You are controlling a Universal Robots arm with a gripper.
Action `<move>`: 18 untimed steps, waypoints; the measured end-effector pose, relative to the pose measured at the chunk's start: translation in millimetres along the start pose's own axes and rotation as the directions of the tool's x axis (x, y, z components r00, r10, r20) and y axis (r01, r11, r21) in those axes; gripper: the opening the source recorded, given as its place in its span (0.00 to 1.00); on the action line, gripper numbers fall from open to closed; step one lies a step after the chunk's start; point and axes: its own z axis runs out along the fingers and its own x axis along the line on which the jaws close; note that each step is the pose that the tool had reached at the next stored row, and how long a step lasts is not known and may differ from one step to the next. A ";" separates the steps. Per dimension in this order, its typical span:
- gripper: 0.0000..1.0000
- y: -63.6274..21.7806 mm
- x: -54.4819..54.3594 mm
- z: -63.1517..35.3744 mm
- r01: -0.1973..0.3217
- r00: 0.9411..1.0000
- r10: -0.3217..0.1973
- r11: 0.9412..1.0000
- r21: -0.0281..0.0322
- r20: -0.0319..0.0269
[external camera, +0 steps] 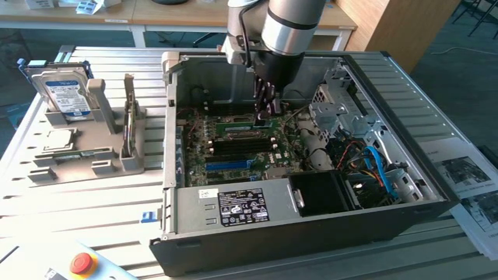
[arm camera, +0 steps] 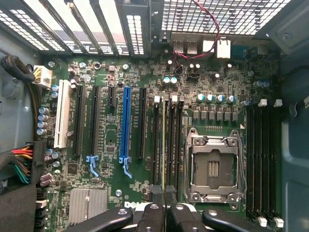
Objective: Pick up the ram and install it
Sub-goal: 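Insert the ram into the slot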
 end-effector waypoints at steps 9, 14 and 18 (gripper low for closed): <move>0.12 -1.2 0.2 14.7 -0.002 1.000 0.002 1.000 0.000 0.000; 0.12 -2.0 0.4 23.3 -0.004 1.000 0.004 1.000 0.000 0.000; 0.12 -2.4 0.4 28.8 -0.005 1.000 0.005 1.000 0.000 0.000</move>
